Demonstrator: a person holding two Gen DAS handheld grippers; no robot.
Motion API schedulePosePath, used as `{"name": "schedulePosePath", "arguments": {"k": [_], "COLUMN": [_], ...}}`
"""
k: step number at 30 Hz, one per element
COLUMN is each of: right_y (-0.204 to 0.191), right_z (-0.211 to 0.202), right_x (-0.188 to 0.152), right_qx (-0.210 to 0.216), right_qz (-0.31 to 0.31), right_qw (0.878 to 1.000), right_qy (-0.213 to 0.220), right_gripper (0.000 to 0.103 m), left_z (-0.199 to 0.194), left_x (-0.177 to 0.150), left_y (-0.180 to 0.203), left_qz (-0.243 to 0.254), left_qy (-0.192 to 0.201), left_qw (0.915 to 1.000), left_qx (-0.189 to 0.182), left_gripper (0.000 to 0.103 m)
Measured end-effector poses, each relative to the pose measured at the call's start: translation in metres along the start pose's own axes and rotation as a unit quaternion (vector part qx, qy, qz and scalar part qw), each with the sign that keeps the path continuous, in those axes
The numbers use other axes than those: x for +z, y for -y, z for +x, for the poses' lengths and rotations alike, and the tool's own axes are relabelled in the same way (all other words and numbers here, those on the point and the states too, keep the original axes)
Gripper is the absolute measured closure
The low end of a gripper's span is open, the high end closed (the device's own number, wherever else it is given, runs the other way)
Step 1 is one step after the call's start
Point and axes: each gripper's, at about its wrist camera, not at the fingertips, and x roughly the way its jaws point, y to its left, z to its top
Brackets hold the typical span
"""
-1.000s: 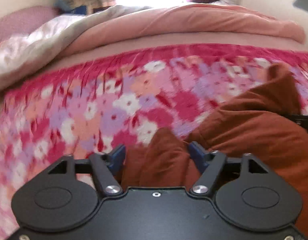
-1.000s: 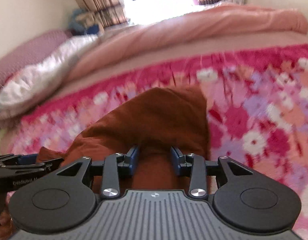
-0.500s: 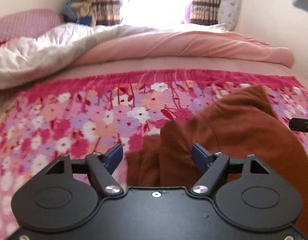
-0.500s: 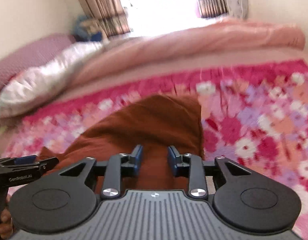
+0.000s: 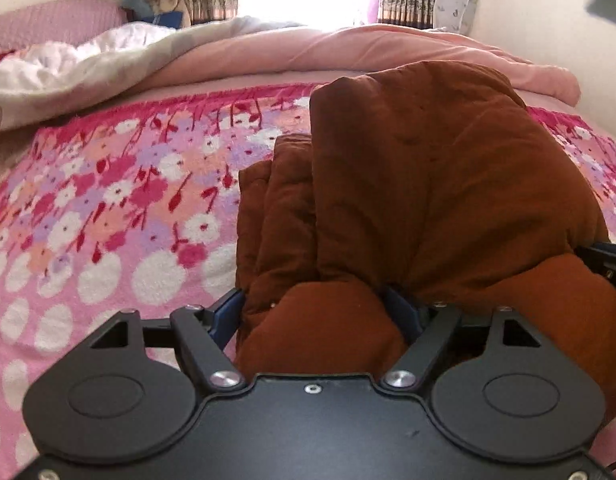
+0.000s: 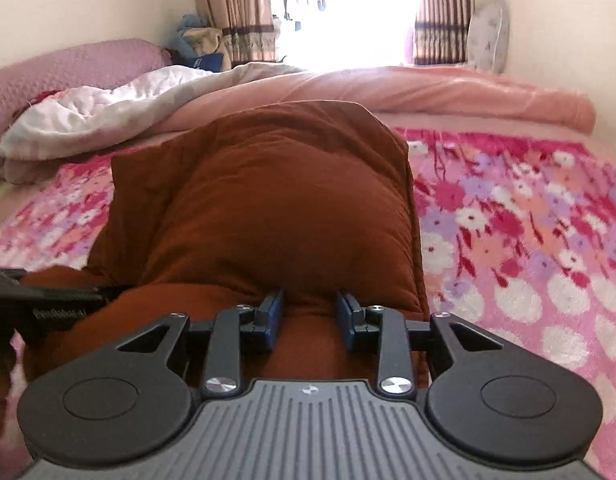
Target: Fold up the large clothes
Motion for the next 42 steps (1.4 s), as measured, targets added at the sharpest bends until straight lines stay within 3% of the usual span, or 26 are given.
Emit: {"name": "schedulePosePath", "arguments": {"k": [4, 7, 9, 10, 11, 16, 21, 27, 30, 32, 37, 42], "right_y": [0.003, 0.002, -0.001, -0.002, -0.001, 0.018, 0.020, -0.001, -0.008, -0.012, -0.023, -0.039], "right_z": [-0.002, -0.012, -0.028, -0.036, -0.046, -0.089, -0.108, -0.125, -0.132, -0.139, -0.167, -0.215], "right_x": [-0.007, -0.019, -0.023, -0.024, -0.023, -0.021, -0.037, -0.075, -0.089, -0.097, -0.112, -0.123], "right_qx": [0.005, 0.001, -0.021, -0.042, -0.054, -0.029, -0.007, 0.004, 0.013, 0.018, 0.036, 0.029], "right_qz": [0.004, 0.004, -0.011, -0.015, -0.012, 0.034, 0.059, 0.055, 0.056, 0.065, 0.068, 0.048], "right_qw": [1.000, 0.997, 0.993, 0.992, 0.991, 0.989, 0.992, 0.996, 0.997, 0.997, 0.997, 0.997], "right_qy": [0.023, 0.071, 0.112, 0.120, 0.126, 0.142, 0.109, 0.075, 0.052, 0.033, 0.015, 0.044], "right_gripper": [0.065, 0.064, 0.045, 0.011, 0.002, 0.002, 0.000, 0.000, 0.000, 0.000, 0.000, 0.000], "left_z": [-0.005, -0.024, -0.043, -0.055, -0.066, -0.106, -0.138, -0.152, -0.153, -0.161, -0.212, -0.277], "left_x": [-0.008, -0.017, -0.020, -0.021, -0.022, -0.027, -0.059, -0.112, -0.129, -0.138, -0.154, -0.170], "left_y": [-0.003, -0.011, -0.015, -0.015, -0.017, -0.023, -0.019, 0.007, 0.015, 0.017, 0.025, 0.021], "left_qz": [-0.051, -0.085, -0.079, -0.076, -0.073, -0.072, -0.072, -0.007, -0.008, -0.019, -0.015, -0.050], "left_qy": [0.020, 0.058, 0.077, 0.086, 0.097, 0.104, 0.094, 0.059, 0.024, 0.022, 0.068, 0.132], "left_qw": [0.9985, 0.9947, 0.9939, 0.9933, 0.9925, 0.9912, 0.9895, 0.9951, 0.9982, 0.9987, 0.9970, 0.9884], "left_qx": [0.009, 0.002, 0.005, 0.012, 0.018, 0.041, 0.083, 0.078, 0.054, 0.043, 0.033, 0.057], "left_gripper": [0.014, 0.014, 0.014, 0.014, 0.014, 0.016, 0.016, 0.016, 0.017, 0.017, 0.017, 0.017]}}
